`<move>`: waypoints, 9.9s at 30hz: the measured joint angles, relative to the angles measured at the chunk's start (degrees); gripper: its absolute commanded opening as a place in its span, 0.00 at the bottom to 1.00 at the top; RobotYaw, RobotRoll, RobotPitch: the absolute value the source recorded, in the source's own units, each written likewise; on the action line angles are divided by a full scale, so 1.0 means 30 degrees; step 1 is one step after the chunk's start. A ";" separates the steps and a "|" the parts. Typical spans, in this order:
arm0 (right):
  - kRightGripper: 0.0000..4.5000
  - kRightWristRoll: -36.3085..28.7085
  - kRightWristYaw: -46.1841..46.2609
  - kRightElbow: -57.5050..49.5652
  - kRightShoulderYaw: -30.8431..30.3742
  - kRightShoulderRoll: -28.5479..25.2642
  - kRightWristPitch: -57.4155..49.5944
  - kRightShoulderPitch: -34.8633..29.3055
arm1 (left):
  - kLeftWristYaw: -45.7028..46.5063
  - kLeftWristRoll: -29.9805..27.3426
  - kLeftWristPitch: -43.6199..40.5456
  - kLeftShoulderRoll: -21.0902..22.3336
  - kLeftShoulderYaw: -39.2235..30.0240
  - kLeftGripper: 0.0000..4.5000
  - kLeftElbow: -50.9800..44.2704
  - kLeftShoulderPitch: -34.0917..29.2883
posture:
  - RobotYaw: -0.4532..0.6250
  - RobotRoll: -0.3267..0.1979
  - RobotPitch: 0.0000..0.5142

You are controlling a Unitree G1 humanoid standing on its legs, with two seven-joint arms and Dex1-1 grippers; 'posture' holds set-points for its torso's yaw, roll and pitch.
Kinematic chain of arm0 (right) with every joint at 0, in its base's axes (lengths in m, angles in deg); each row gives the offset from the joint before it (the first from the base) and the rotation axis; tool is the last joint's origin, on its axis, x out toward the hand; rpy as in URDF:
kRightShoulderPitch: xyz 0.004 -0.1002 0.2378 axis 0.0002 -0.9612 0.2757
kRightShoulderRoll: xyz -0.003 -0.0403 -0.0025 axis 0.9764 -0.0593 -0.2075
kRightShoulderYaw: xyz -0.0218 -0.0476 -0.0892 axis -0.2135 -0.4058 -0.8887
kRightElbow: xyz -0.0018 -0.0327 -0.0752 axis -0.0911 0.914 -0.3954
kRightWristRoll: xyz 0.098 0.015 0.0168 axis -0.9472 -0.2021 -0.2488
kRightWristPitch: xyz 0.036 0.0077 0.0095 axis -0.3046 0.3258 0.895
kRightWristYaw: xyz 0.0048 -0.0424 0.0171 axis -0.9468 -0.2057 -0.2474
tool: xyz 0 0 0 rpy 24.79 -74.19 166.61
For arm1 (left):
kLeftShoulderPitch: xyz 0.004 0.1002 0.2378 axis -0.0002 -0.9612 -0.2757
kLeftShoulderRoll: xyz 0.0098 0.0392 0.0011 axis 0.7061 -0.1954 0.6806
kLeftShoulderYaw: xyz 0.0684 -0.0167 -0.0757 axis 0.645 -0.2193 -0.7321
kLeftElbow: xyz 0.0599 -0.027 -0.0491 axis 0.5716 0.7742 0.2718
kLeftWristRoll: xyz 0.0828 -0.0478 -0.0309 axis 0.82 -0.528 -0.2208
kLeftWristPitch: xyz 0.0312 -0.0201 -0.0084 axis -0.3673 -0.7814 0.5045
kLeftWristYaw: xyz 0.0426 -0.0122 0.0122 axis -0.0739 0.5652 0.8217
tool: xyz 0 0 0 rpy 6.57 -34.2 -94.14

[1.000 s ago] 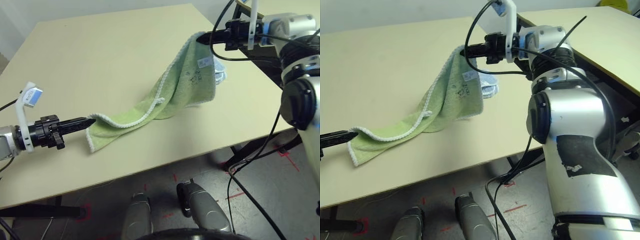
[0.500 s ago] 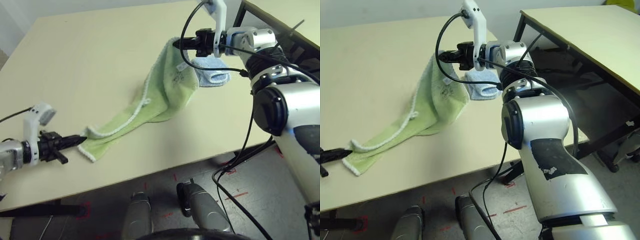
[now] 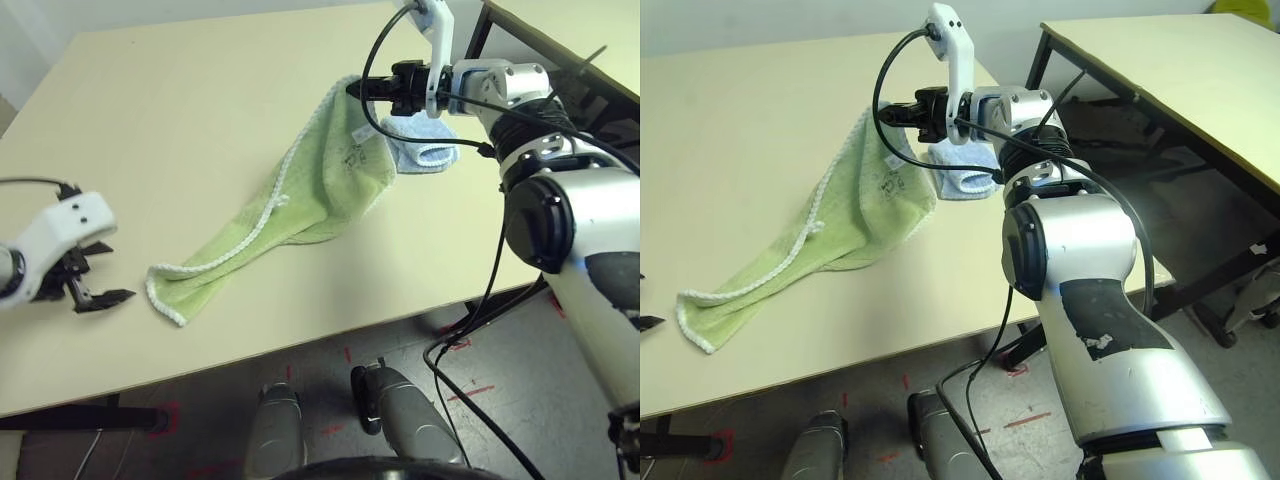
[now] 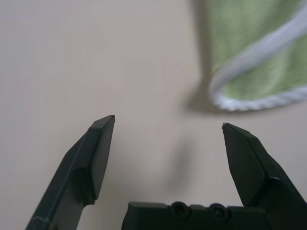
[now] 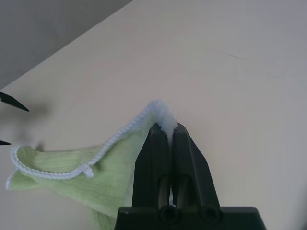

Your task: Fold the towel and set it aside.

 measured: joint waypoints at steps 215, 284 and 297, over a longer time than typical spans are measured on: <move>0.00 -0.3946 -0.7613 -0.0765 -0.7477 -0.2319 1.3949 -0.6821 | 0.1176 -0.1852 -0.3253 -0.6563 -0.9945 0.00 -0.0368 -0.5564 | 0.41 0.62 0.35; 0.00 0.4501 -0.1101 0.0610 -0.5206 -0.0940 0.9179 -0.4146 | -0.3788 0.3965 0.7350 -0.4813 0.6154 0.00 2.2117 1.5601 | 0.37 0.62 0.39; 0.32 0.5241 0.0000 0.0733 -0.5240 -0.0793 0.9067 -0.4162 | -0.2670 0.5006 0.8153 -0.5126 0.6365 0.51 2.3387 1.5702 | 0.37 0.62 0.40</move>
